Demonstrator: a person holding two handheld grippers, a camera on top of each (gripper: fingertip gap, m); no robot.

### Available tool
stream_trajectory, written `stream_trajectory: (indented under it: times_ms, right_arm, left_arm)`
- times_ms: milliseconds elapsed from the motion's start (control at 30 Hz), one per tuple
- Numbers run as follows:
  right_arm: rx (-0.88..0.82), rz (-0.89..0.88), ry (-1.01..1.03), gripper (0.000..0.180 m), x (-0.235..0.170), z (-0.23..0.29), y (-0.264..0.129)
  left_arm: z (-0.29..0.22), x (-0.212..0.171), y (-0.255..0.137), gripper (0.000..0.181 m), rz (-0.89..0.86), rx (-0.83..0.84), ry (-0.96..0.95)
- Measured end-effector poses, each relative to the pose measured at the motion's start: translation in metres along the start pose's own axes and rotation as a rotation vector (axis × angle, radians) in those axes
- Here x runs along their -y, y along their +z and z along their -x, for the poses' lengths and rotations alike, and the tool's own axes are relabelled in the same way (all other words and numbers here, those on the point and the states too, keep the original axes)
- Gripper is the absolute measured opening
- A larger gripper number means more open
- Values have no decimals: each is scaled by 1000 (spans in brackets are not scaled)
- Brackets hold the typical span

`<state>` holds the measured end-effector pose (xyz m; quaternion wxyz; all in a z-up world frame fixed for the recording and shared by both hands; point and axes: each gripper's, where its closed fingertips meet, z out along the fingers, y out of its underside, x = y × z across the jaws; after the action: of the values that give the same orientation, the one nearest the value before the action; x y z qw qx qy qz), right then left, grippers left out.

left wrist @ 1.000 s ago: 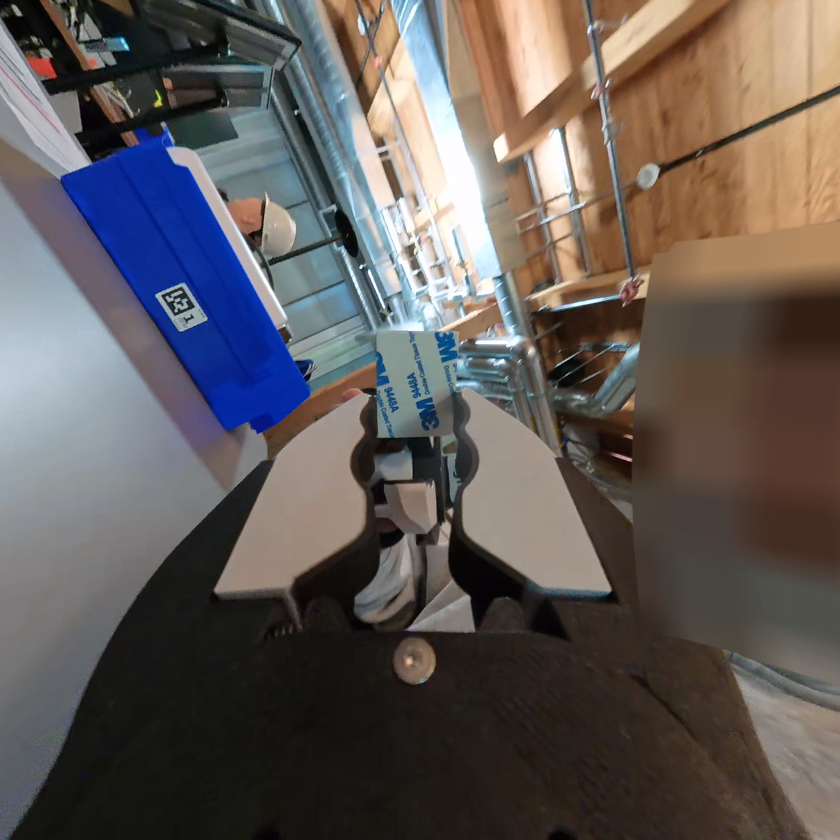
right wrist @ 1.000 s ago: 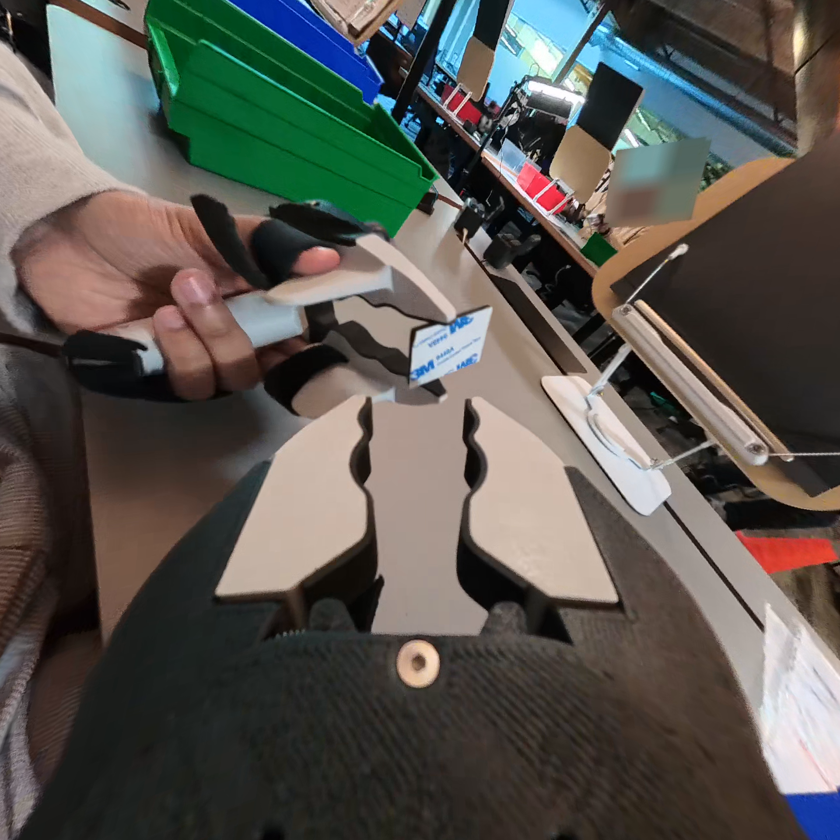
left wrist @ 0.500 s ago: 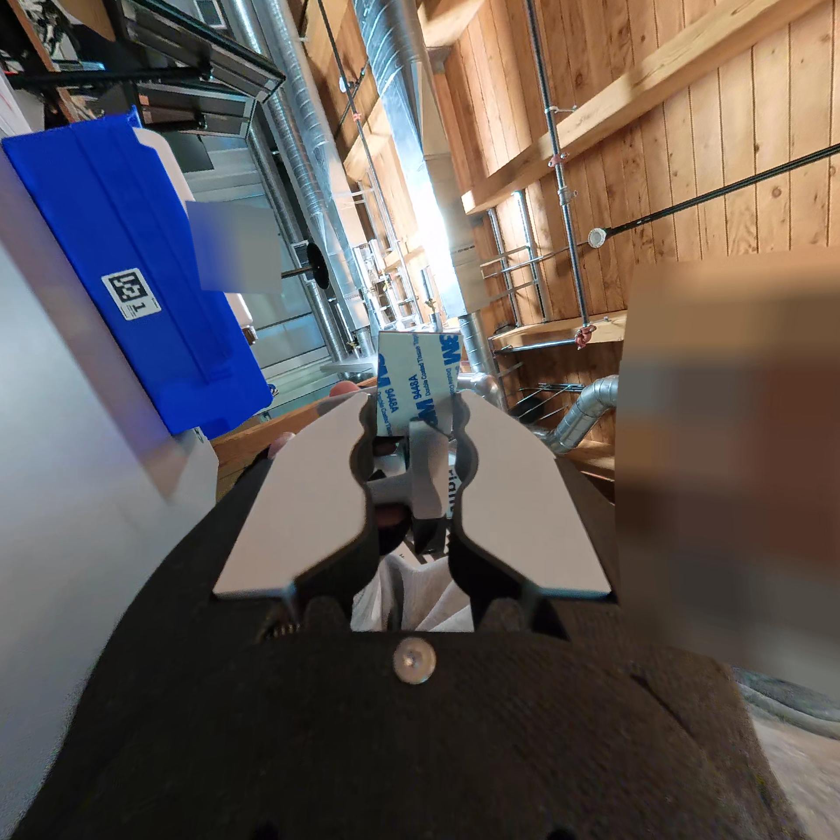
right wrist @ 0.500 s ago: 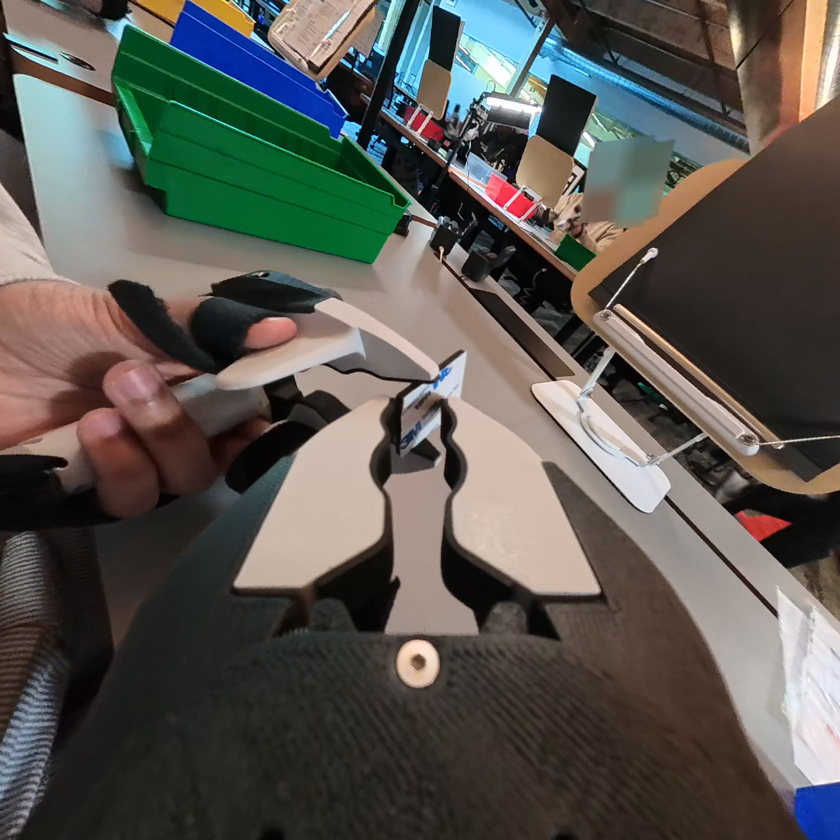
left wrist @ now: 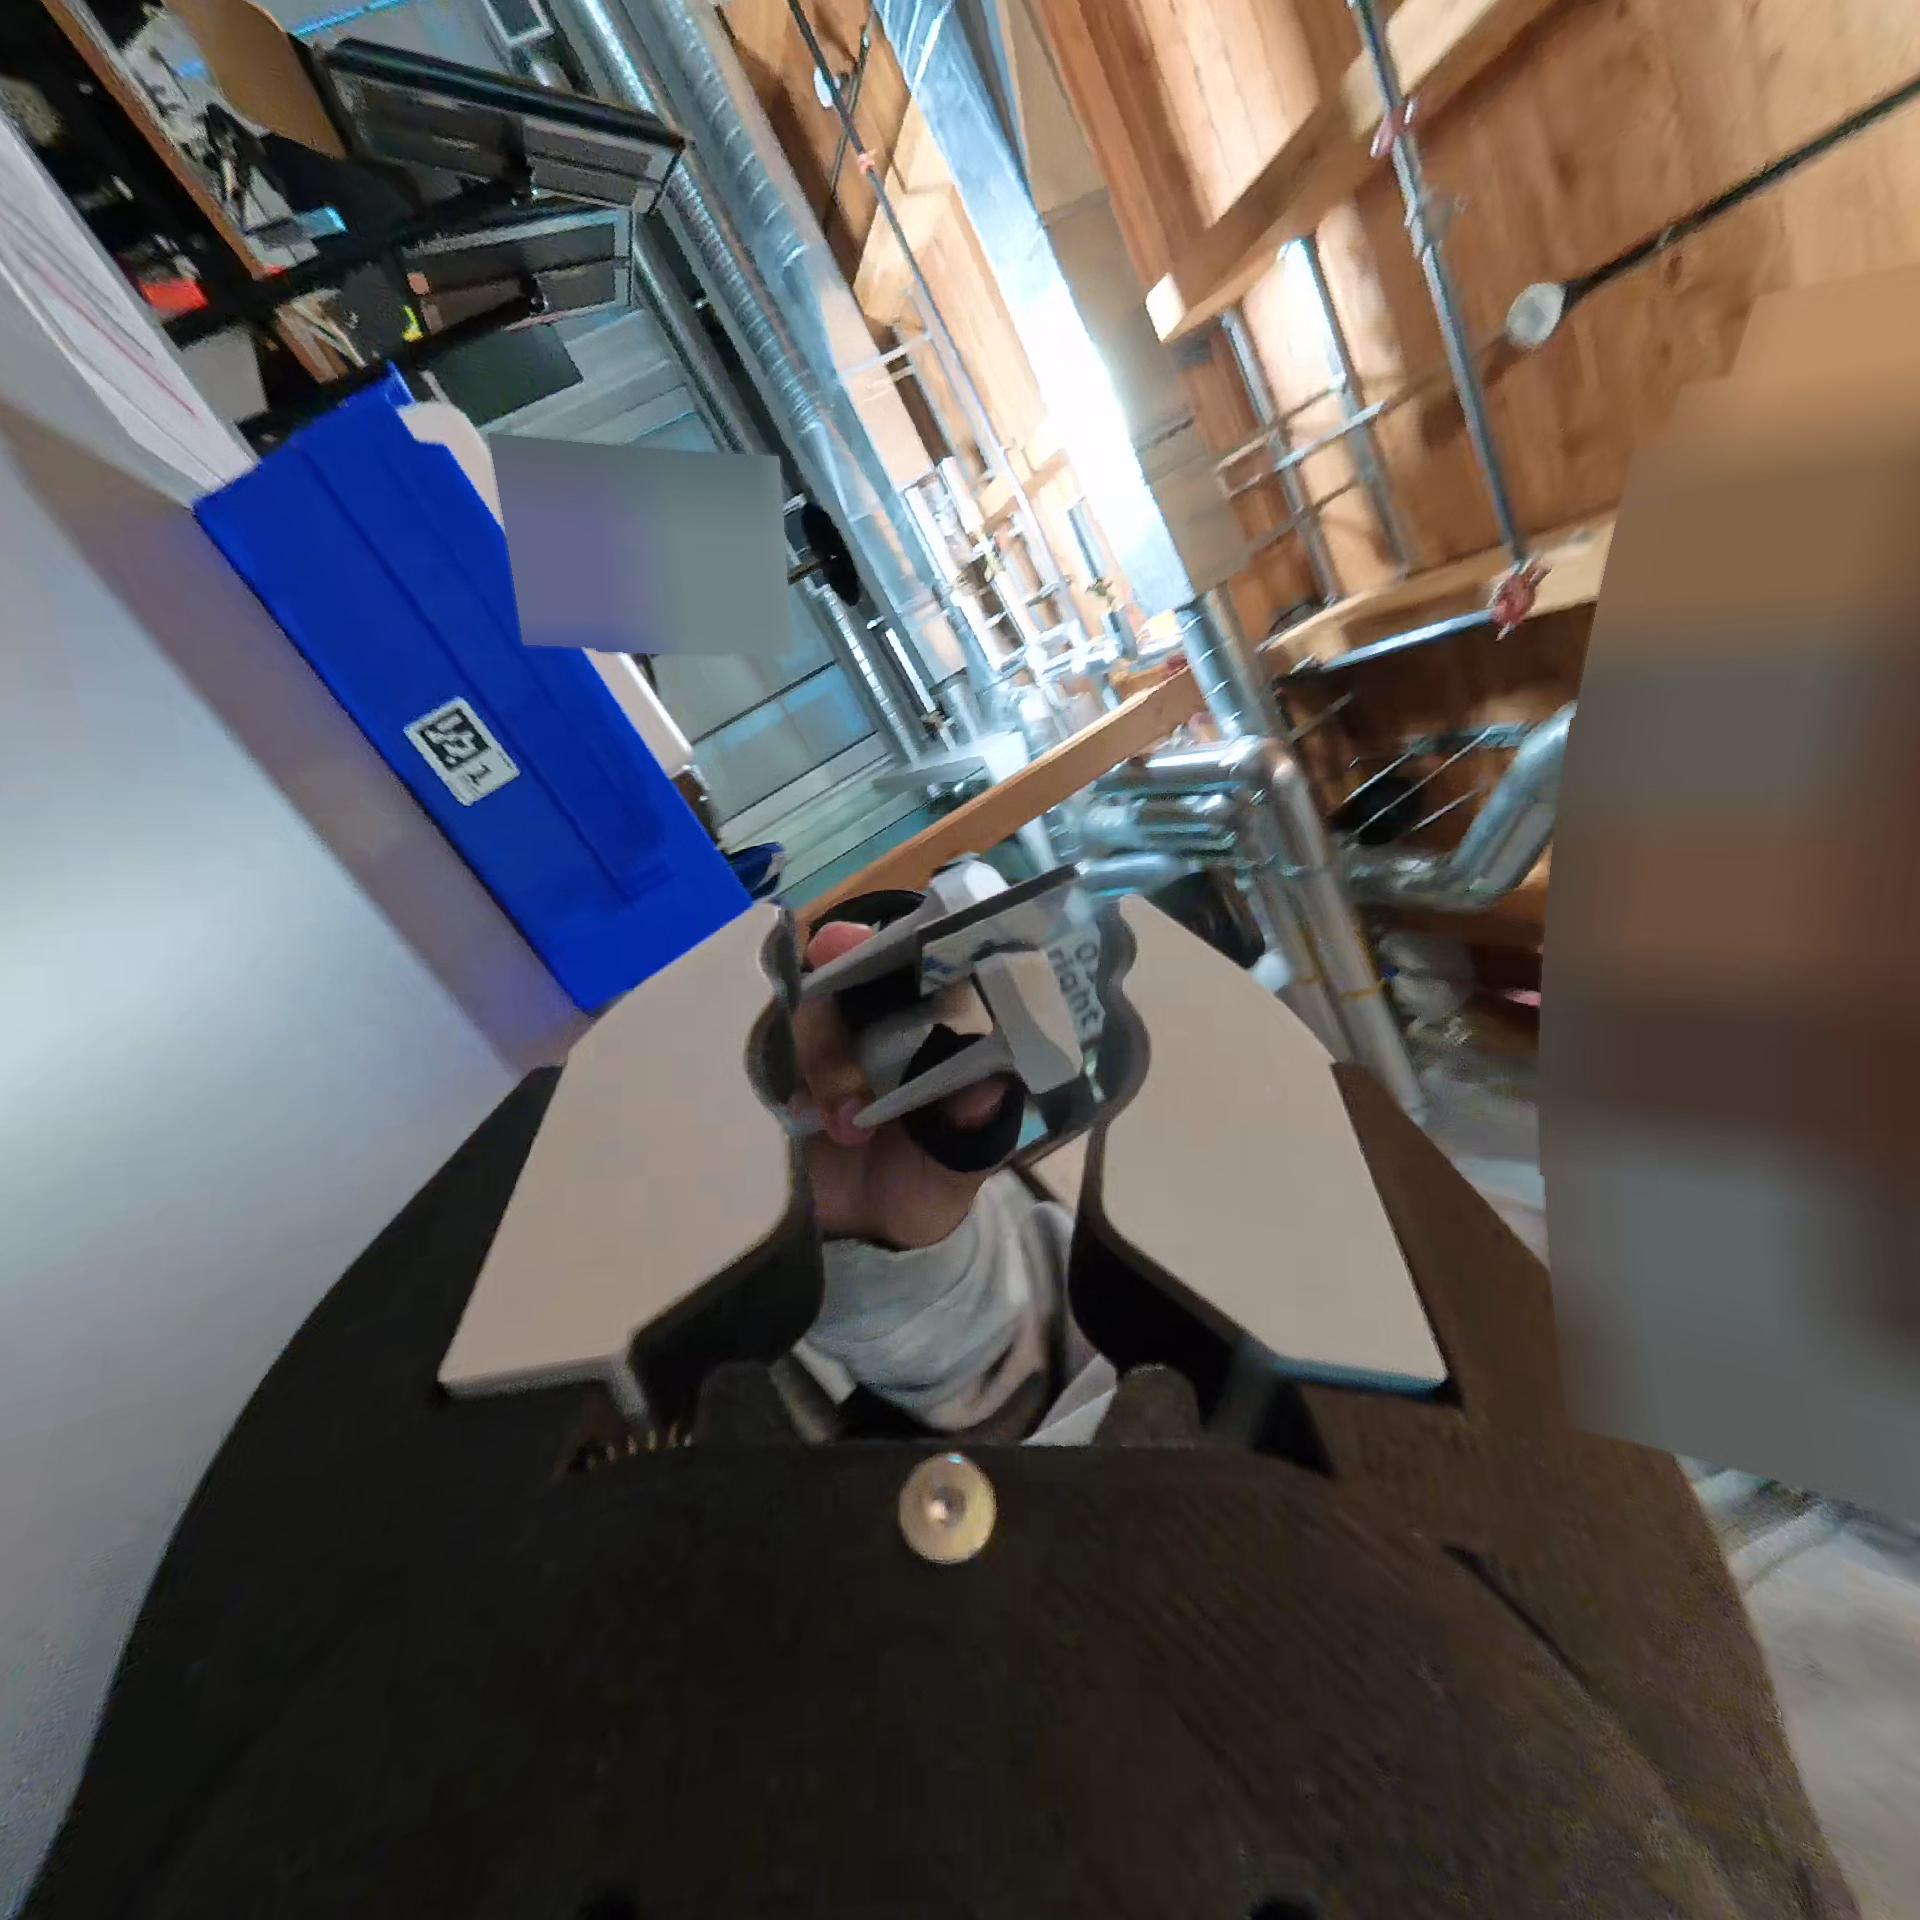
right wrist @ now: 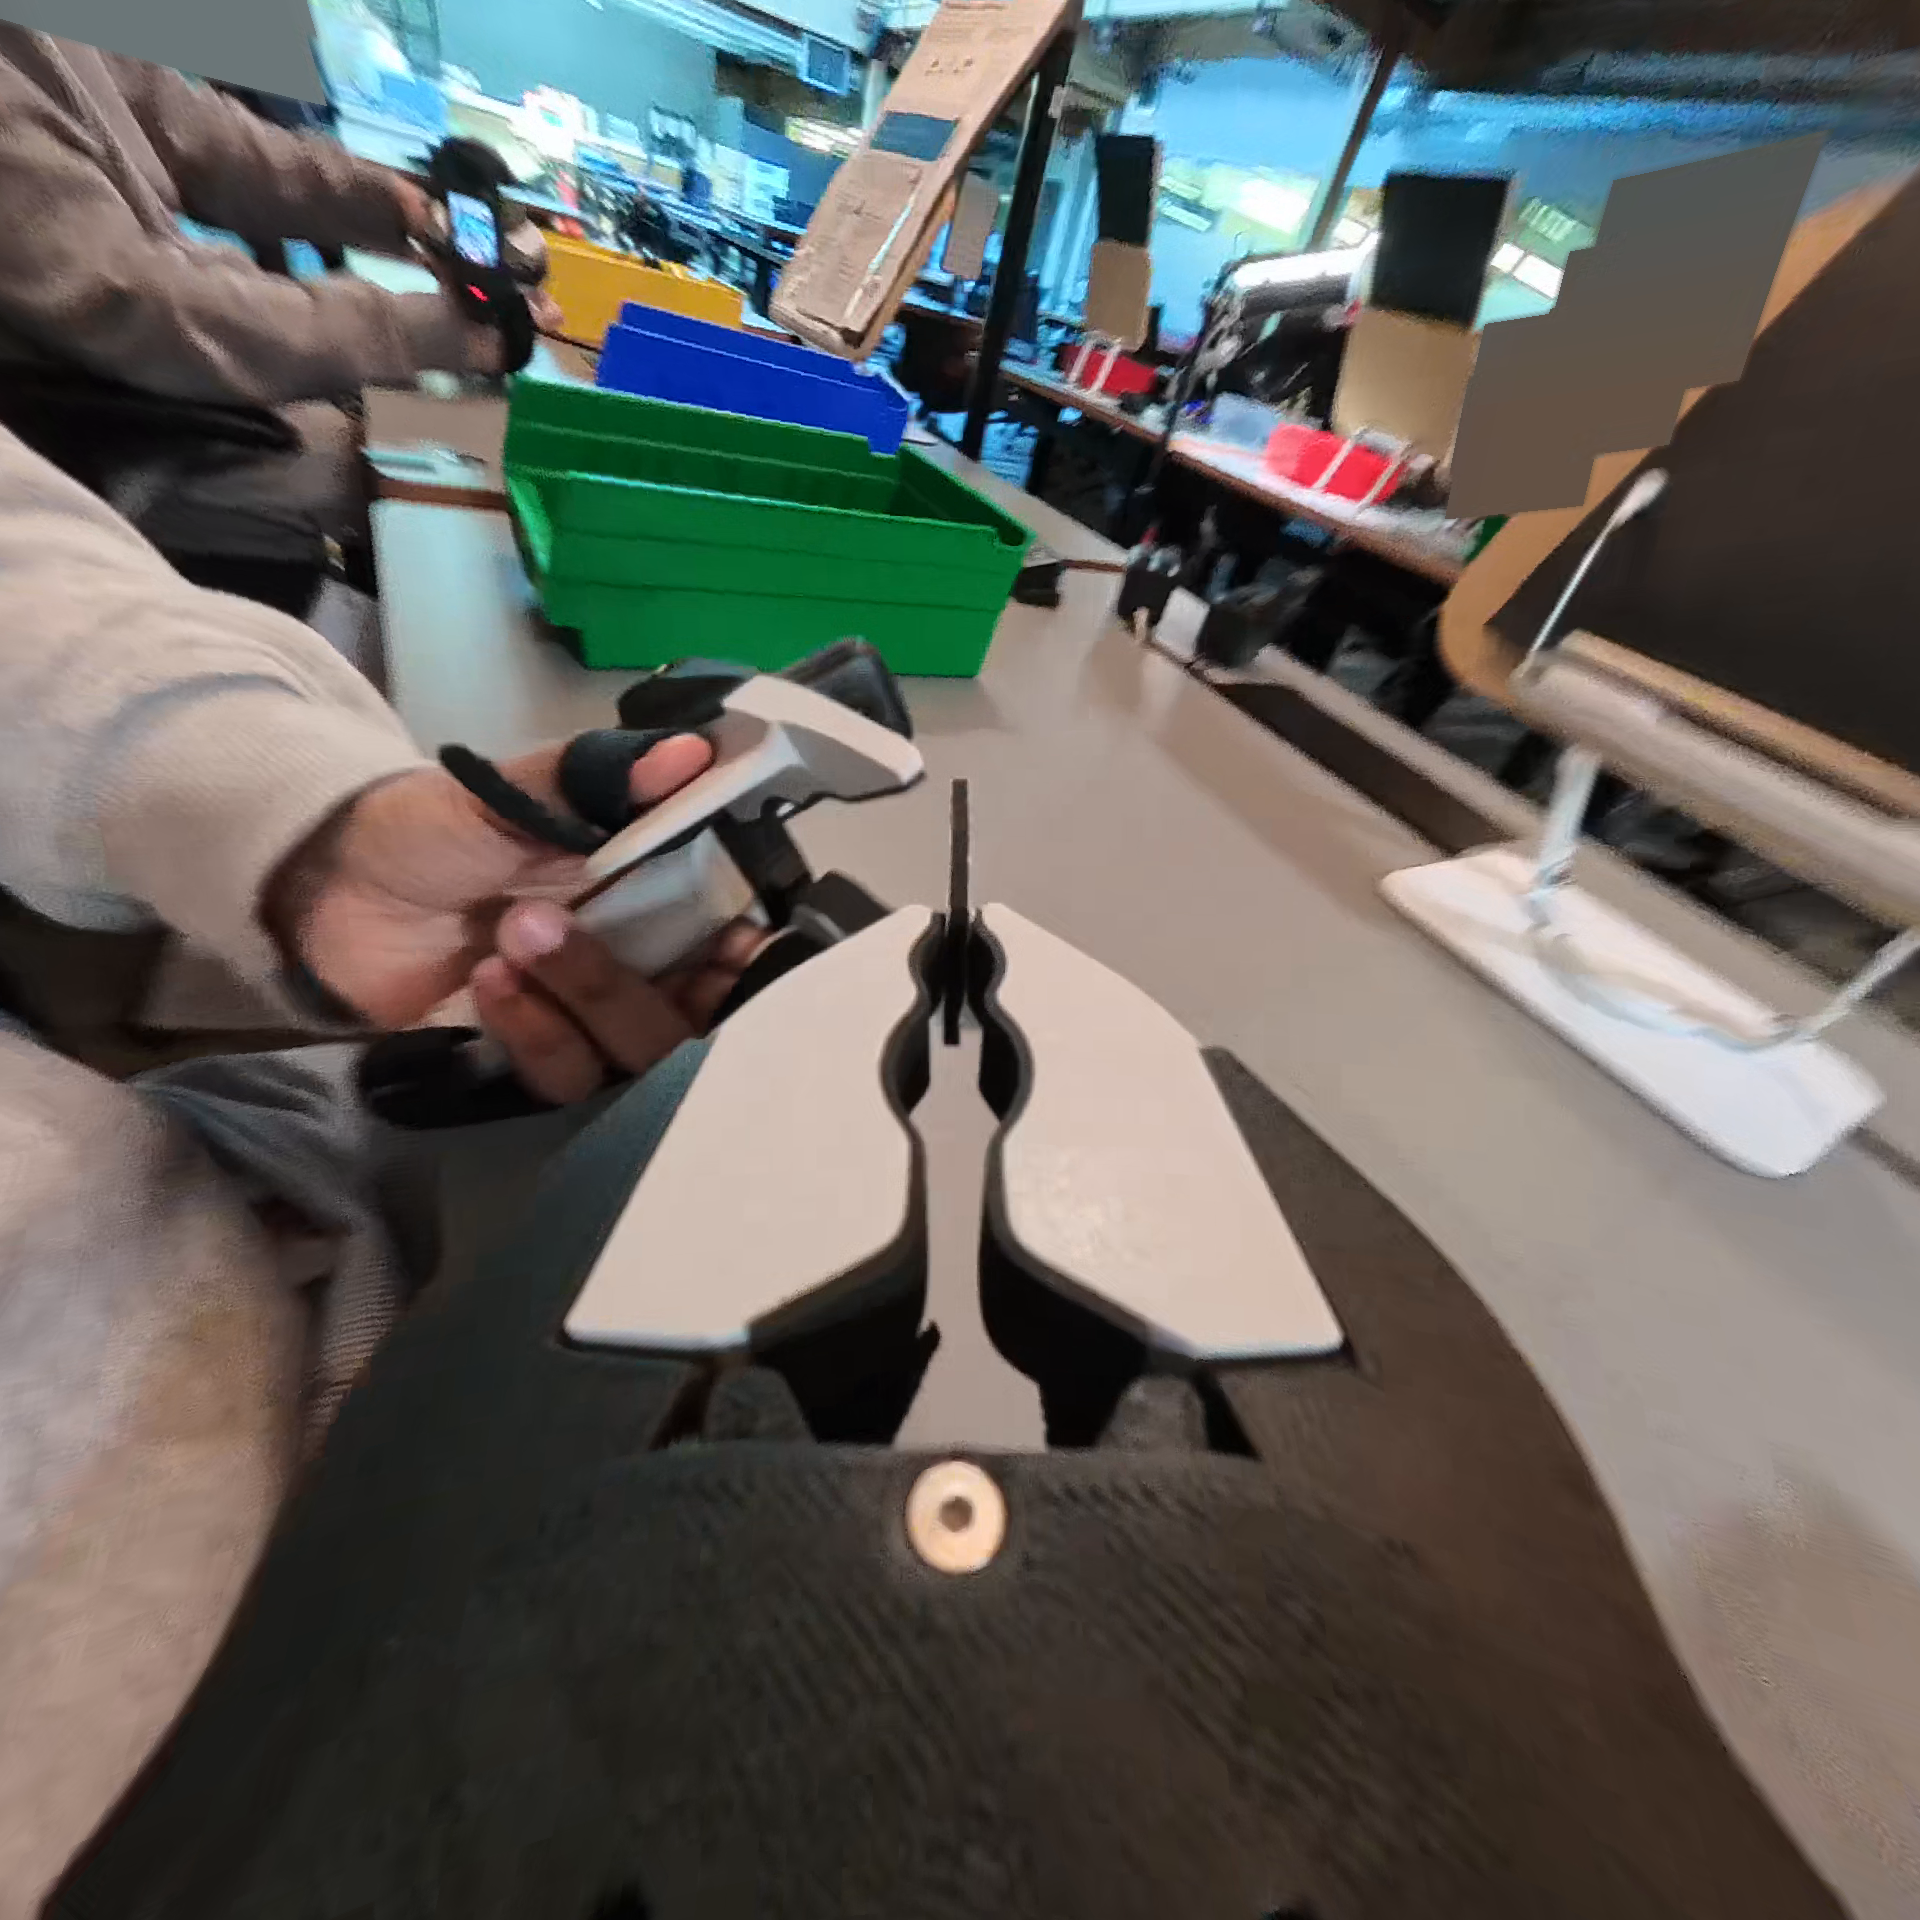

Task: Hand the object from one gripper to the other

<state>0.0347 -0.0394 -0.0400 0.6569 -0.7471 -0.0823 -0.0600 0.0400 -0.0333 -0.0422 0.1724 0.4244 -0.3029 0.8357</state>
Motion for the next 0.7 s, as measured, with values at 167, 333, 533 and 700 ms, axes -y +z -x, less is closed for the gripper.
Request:
stream_trajectory:
  times_ms: [167,333,533,700]
  right_arm:
    - [242,-19,462,4,-8,-1,-7]
    - [383,15,710,4,-21,0,-10]
    - [460,26,741,4,-23,12,-6]
    - [383,-68,603,35,-23,1,-2]
  left_arm:
    - [4,-12,1,41,215,100,290]
    - [6,-27,4,34,328,145,463]
    - [11,-33,1,3,369,149,404]
    - [5,-25,1,4,314,103,283]
